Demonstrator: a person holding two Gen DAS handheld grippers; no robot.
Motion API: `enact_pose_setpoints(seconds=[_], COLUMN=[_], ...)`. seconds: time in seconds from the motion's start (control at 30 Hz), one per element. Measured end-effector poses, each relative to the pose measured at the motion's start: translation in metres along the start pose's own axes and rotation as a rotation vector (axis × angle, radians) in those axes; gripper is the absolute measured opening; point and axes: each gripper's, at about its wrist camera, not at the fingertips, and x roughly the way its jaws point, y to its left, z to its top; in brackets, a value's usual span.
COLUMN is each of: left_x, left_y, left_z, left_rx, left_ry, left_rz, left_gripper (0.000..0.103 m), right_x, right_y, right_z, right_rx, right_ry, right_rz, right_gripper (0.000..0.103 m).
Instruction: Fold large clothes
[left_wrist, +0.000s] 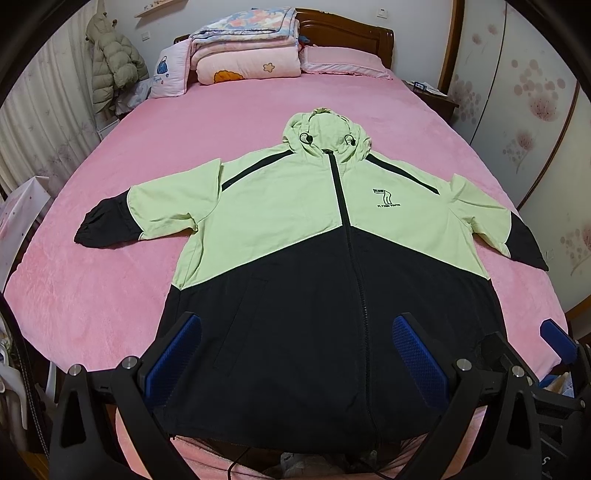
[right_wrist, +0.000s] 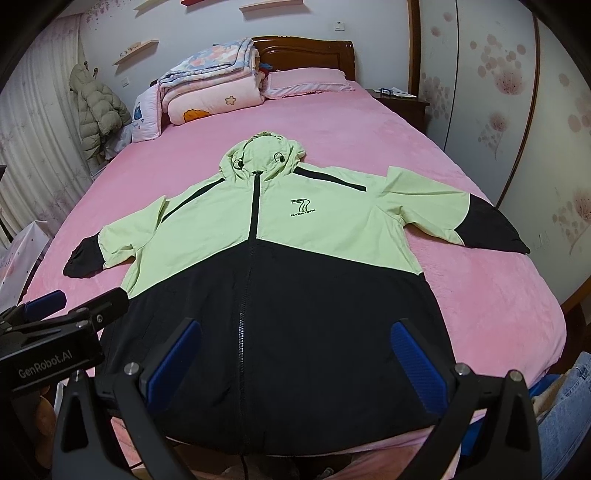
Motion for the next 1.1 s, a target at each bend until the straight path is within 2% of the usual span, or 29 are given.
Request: enact_pose_setpoints(seconds=[1.1], left_x=[-0.0022], left_y=[0.0026], left_z=[-0.0004], left_rx=[0.006], left_ry=[-0.012], left_rz=[0.004], left_gripper=[0.103], right_x=[-0.0044], right_y=[-0.0037], right_z=[0.0038], right_rx=[0.022], right_ry=[-0.025], right_rz=[0.005], right_gripper=[0.103])
